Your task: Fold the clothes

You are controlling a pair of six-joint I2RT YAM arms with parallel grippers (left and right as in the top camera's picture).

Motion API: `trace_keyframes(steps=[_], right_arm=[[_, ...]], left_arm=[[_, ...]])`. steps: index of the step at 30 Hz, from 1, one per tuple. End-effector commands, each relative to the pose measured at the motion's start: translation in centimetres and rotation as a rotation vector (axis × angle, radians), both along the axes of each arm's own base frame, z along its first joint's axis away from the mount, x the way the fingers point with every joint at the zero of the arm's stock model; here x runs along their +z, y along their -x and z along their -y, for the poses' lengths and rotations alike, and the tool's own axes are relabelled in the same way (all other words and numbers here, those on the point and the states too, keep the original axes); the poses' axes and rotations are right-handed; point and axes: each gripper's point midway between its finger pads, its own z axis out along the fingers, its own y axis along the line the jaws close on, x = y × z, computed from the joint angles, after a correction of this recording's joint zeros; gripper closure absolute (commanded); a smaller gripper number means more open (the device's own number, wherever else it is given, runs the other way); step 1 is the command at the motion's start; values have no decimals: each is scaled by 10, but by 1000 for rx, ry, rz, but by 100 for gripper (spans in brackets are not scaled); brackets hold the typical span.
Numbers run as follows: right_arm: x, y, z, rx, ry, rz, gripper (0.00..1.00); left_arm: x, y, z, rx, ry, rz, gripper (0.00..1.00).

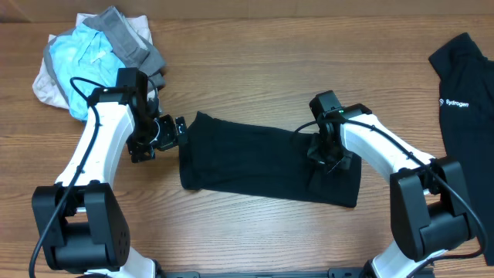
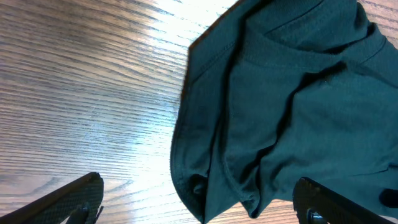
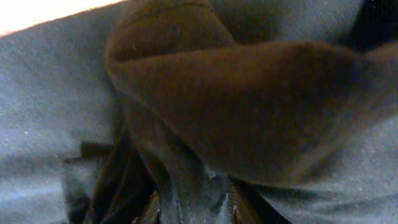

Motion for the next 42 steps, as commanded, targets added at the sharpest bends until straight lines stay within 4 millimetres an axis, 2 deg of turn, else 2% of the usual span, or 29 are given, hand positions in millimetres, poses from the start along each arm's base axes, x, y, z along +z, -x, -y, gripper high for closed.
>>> trace_keyframes(steps=[1,5,6,7,8,9,11,14,19,21,23,25,26,29,30,33,36,42], right_arm=[[29,-14,-5,-5,-24,59,65],[81,-29,-9,-7,-48,131,62],[94,-32,-9,-12,-55,155,57],[109,-36,-6,-22,-64,183,47],[120,-39,-4,-33,-78,209,31],[130,-42,-1,-48,-98,232,27],[144,-47,1,-33,-175,268,26],[151,-49,3,29,-310,271,25],[144,-51,13,100,-546,274,24],[137,-48,18,105,-634,266,29],[129,-44,21,106,-705,259,42],[118,-40,24,92,-776,254,63],[112,-39,26,82,-805,250,71],[89,-34,30,27,-880,239,89],[82,-34,30,18,-897,242,92],[65,-34,25,17,-946,262,92],[60,-38,16,22,-1041,295,92],[30,-37,16,12,-1034,274,89]], left_arm=[[-3,2,1,1,-5,-10,0],[-3,2,1,1,-6,-10,0],[-3,2,1,1,-6,-10,0],[-3,2,1,1,-6,-10,0],[-3,2,1,1,-6,-10,0],[-3,2,1,1,-6,-10,0],[-3,2,1,1,-6,-10,0],[-3,2,1,1,-6,-10,0],[-3,2,1,1,-5,-10,0],[-3,2,1,1,-5,-10,0],[-3,2,1,1,-5,-10,0],[-3,2,1,1,-5,-10,0],[-3,2,1,1,-5,-10,0],[-3,2,1,1,-5,-10,0],[-3,2,1,1,-5,-10,0],[-3,2,1,2,-5,-10,0],[-3,2,1,1,-5,-8,0],[-3,2,1,1,-5,-9,0]])
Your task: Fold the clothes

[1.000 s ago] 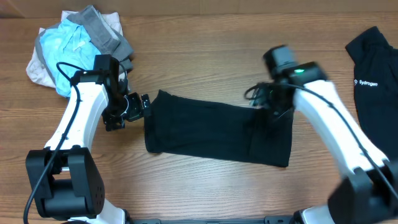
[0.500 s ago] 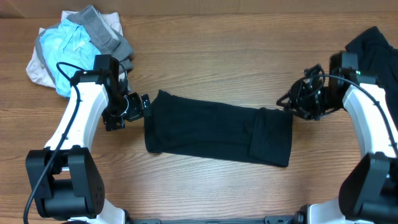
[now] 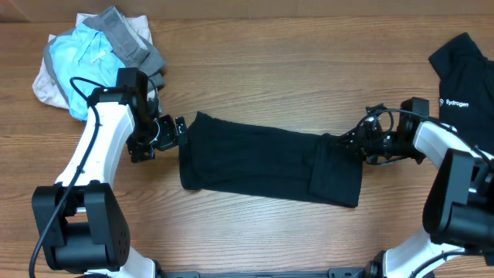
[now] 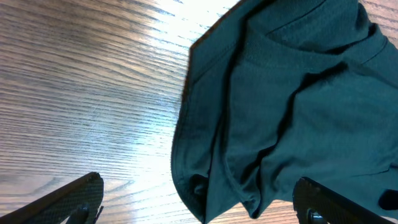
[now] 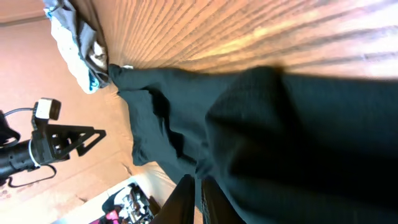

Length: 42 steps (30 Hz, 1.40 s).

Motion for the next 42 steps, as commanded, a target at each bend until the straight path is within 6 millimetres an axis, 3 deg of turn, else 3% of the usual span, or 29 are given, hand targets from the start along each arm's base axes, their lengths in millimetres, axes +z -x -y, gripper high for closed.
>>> trace_keyframes(steps=[1,8,13,17,22,26,29,34,42], right_arm=[[-15,7,-4,6,-27,-36,89],[-65,9,1,4,23,-106,87],[-64,1,6,-6,29,-86,89],[-42,-3,14,-24,26,-95,94],[8,-5,16,-21,44,-24,94],[50,6,13,3,69,59,93],[62,22,11,8,91,32,90],[42,54,0,54,101,-67,87],[-22,95,-12,5,77,-146,76]], left_arm=[[-3,2,1,1,-2,-9,0],[-3,2,1,1,-3,-9,0],[-3,2,1,1,-2,-10,0],[-3,2,1,1,-3,-10,0],[-3,2,1,1,-2,-10,0],[-3,2,1,1,-2,-10,0],[-3,2,1,1,-2,-9,0],[-3,2,1,1,-2,-9,0],[-3,2,1,1,-2,-9,0]])
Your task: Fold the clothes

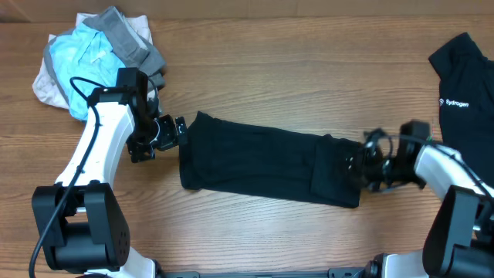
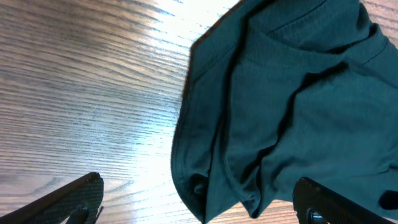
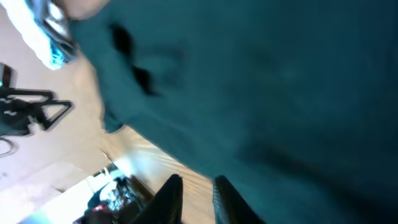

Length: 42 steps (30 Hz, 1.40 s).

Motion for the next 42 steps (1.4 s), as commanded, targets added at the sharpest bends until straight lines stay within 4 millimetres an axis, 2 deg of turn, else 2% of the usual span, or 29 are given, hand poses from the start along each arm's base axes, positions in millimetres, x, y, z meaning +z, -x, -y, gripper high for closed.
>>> trace_keyframes(steps=[1,7,11,16,20,22,23,25,26,27,28,29,31,34,39,42], right_arm=[[-23,21,-5,-33,-10,-63,75],[-55,38,-2,-111,44,-121,71],[-57,33,3,-143,73,-141,75],[-31,19,7,-138,73,-144,77],[10,2,11,-137,83,-95,80],[35,-9,16,-147,100,-42,78],[48,-15,23,-157,132,-12,74],[62,-22,42,-190,236,9,66],[66,-24,53,-209,295,8,49],[68,-24,65,-225,356,5,27],[68,-25,76,-244,413,-3,14],[65,-24,86,-268,462,-20,7],[55,-18,108,-332,552,-76,1],[40,-13,118,-351,582,-121,1],[8,-8,117,-343,570,-177,1],[-11,-8,112,-336,538,-184,5]], left_arm=[[-3,2,1,1,-2,-9,0],[-3,2,1,1,-2,-9,0],[-3,2,1,1,-2,-9,0],[-3,2,1,1,-2,-9,0],[-3,2,1,1,-2,-9,0],[-3,2,1,1,-2,-9,0],[-3,2,1,1,-2,-9,0],[-3,2,1,1,-2,-9,0],[-3,2,1,1,-2,-9,0],[-3,2,1,1,-2,-9,0],[-3,2,1,1,-2,-9,0],[-3,2,1,1,-2,-9,0],[-3,2,1,1,-2,-9,0],[-3,2,1,1,-2,-9,0],[-3,2,1,1,-2,-9,0],[-3,2,1,1,-2,-9,0]])
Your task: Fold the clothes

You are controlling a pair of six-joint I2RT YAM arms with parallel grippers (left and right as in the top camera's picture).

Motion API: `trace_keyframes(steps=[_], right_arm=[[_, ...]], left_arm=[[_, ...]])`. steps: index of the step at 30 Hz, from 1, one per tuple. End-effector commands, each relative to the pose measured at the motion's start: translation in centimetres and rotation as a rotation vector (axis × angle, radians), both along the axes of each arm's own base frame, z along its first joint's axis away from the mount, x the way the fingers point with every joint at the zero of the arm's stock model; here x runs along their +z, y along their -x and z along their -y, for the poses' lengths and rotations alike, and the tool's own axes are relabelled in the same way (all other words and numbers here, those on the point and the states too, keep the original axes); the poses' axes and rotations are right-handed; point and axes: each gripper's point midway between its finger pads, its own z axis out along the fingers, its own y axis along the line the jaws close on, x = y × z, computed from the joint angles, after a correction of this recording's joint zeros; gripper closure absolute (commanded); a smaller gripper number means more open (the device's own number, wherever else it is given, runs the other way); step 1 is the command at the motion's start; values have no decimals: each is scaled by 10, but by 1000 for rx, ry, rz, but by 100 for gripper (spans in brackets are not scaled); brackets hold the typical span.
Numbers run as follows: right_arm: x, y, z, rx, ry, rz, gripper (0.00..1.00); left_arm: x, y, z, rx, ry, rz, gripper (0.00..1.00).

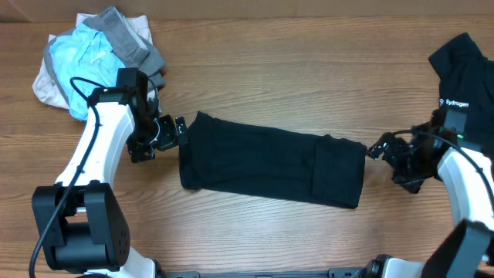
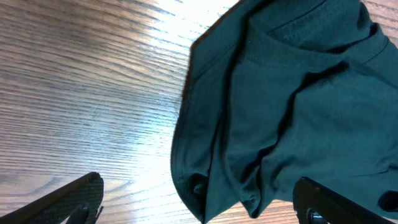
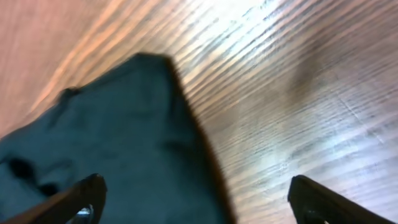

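A black garment [image 1: 270, 168], folded into a long band, lies across the middle of the table. Its left end [image 2: 273, 106] fills the left wrist view with soft creases. My left gripper [image 1: 158, 137] [image 2: 199, 202] stands open just left of that end, holding nothing. At the band's right end [image 3: 118, 149] my right gripper [image 1: 386, 150] [image 3: 199, 199] is open, a little to the right of the cloth's corner and apart from it.
A heap of light blue, grey and white clothes [image 1: 96, 54] lies at the back left. Another black garment with white lettering [image 1: 463, 85] lies at the right edge. The wooden table [image 1: 270, 85] shows bare between them.
My right gripper was shut at the cloth's right end and is now open, drawn a little to the right off the cloth. The cloth's right edge lies flat. The left arm is unmoved.
My right gripper was first on the band's right part, shut on cloth. Then it was at the far right end, still shut on the cloth. Now it is open beside the flat end. My left gripper stayed open at the left end throughout.
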Motion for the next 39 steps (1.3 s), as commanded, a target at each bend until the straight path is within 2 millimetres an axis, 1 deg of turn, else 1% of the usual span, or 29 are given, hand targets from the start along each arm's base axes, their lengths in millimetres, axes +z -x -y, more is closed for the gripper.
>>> trace_keyframes(steps=[1,3,6,8,12,16,19,23,26,34,39], right_arm=[[-23,8,-4,-10,-26,-45,5],[-27,8,-9,-7,-56,-46,5],[-27,9,-17,39,-92,-28,5],[-30,13,-19,43,-98,-35,5],[-44,23,-24,57,-110,-39,5],[-54,28,-42,64,-198,3,6],[-52,29,-51,67,-251,19,6],[-50,31,-56,65,-283,12,13],[-49,32,-58,65,-294,10,21],[-48,29,-62,79,-306,29,21],[-54,27,-66,100,-294,56,21]], left_arm=[[-2,2,1,1,-2,-8,0],[-2,2,1,1,-2,-8,0],[-2,2,1,1,-2,-8,0],[-2,2,1,1,-2,-8,0],[-2,1,1,1,-2,-8,0],[-2,1,1,1,-2,-8,0],[-2,1,1,1,-2,-8,0],[-2,1,1,1,-2,-8,0],[-2,1,1,1,-2,-8,0],[-2,1,1,1,-2,-8,0],[-2,1,1,1,-2,-8,0]])
